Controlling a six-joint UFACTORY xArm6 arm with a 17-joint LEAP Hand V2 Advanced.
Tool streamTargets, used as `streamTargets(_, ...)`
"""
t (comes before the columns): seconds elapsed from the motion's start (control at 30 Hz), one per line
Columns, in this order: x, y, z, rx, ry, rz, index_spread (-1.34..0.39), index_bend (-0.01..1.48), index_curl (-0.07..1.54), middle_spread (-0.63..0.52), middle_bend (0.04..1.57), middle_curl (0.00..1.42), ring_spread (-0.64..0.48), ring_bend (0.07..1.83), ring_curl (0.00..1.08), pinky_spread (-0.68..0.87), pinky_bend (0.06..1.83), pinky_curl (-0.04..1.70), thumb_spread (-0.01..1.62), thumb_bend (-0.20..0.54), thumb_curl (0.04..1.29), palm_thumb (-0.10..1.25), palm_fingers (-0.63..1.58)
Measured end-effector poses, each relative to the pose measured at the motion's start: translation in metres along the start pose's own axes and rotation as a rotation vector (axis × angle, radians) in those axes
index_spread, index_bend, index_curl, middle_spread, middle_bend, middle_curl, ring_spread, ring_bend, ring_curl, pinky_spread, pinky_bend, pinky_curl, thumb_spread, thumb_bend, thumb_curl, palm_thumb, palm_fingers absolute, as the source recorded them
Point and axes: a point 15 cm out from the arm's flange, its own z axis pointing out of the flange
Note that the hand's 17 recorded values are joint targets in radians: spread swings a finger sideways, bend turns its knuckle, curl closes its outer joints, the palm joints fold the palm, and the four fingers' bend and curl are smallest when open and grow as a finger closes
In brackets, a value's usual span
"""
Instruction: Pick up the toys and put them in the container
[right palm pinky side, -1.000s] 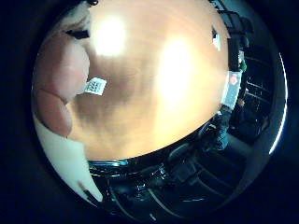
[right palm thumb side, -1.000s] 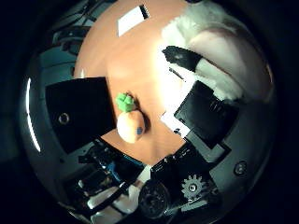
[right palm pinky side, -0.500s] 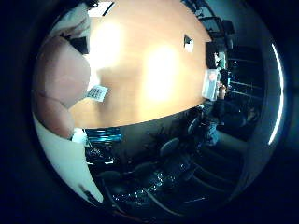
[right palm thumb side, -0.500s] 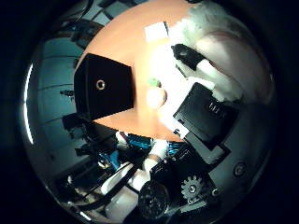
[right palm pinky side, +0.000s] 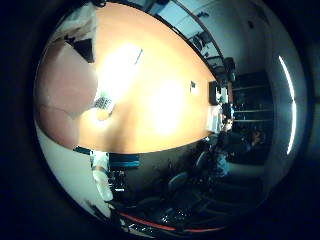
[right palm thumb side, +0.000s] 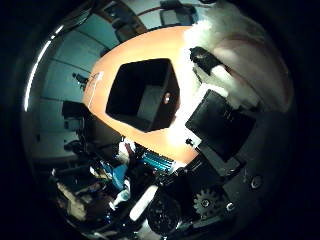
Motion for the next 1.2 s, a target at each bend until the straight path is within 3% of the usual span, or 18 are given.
streamTargets(0.33,-0.144,-0.025,-0.033,0.16,-0.105,-0.185,-0.24,1.05,0.84,-0.14,1.33,0.75,-0.22,1.35,0.75,-0.22,1.21,0.92,0.82,-0.017,0.79,1.03,1.1)
streamTargets(0.63,-0.193,-0.046,-0.035,0.235,-0.143,-0.253,-0.23,1.05,0.84,-0.14,1.33,0.75,-0.22,1.34,0.76,-0.22,1.19,0.94,0.77,-0.02,0.8,1.01,1.1)
streamTargets(0.87,-0.197,-0.065,-0.028,0.259,-0.143,-0.22,-0.23,1.03,0.85,-0.14,1.32,0.75,-0.23,1.33,0.76,-0.23,1.18,0.96,0.83,-0.027,0.79,0.92,1.09)
streamTargets(1.1,-0.165,-0.09,-0.031,0.323,-0.129,-0.122,-0.28,0.72,0.77,-0.15,1.15,0.66,-0.22,1.24,0.65,-0.34,1.02,0.82,1.03,-0.032,0.66,0.74,1.03)
streamTargets(1.2,-0.158,-0.088,-0.026,0.306,-0.123,-0.113,-0.33,0.47,0.72,-0.18,1.04,0.62,-0.23,1.2,0.61,-0.37,0.92,0.78,1.14,-0.024,0.57,0.69,0.75)
